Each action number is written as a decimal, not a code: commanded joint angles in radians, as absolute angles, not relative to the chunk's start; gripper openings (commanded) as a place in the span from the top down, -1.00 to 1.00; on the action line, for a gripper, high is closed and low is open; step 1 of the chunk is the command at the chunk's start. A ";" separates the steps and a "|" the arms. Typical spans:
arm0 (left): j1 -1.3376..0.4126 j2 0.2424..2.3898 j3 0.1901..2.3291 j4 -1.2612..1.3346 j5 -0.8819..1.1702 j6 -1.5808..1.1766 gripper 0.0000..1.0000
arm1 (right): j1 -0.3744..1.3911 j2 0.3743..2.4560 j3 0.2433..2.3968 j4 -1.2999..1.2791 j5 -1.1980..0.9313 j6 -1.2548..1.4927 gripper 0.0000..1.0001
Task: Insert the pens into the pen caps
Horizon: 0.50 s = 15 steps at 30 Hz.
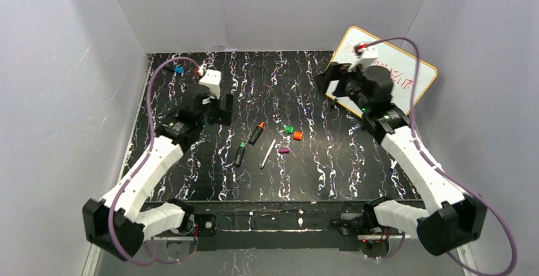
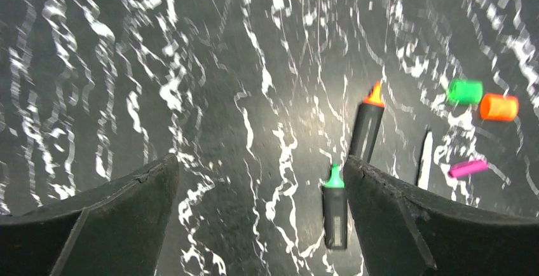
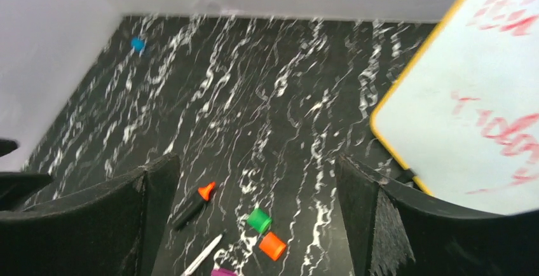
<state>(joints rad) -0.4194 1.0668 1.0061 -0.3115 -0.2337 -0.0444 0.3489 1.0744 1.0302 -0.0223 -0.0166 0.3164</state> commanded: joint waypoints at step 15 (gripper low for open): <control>-0.494 1.328 0.863 -0.400 -0.058 -0.310 -0.69 | 0.459 1.095 0.911 0.139 0.061 0.235 -0.98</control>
